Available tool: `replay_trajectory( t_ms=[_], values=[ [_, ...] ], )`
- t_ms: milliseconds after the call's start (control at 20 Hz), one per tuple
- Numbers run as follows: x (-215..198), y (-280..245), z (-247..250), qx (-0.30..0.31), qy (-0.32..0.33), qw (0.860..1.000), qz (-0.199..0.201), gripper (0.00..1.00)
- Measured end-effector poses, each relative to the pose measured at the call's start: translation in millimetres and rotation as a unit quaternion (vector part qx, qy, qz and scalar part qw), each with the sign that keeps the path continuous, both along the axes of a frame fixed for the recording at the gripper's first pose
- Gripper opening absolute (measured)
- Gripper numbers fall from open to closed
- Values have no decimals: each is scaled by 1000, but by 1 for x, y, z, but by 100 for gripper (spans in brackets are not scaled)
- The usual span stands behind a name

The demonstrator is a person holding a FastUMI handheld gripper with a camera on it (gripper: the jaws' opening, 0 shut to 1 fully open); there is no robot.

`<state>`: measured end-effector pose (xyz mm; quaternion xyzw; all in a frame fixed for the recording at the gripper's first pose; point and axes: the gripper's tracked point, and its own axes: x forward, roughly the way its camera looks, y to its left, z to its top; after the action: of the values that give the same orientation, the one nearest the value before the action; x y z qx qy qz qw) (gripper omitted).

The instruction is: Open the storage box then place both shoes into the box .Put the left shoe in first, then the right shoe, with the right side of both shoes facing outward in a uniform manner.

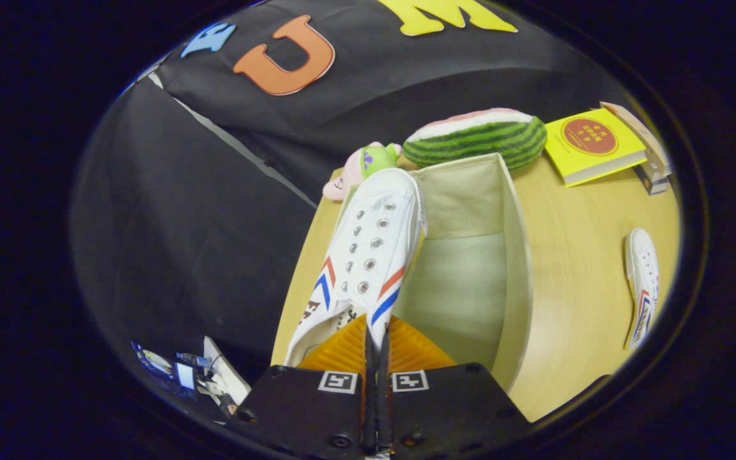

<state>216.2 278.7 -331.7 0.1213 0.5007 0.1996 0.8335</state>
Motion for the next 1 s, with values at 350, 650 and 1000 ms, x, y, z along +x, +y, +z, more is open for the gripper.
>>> replay_trajectory(
  t_ms=[350, 650, 1000],
  values=[
    [5, -4, 12, -46, -89, 994, 49, 71],
    [-8, -45, 53, -66, -139, 987, 52, 100],
    [-24, -136, 65, -113, -145, 982, 43, 100]
  ],
)
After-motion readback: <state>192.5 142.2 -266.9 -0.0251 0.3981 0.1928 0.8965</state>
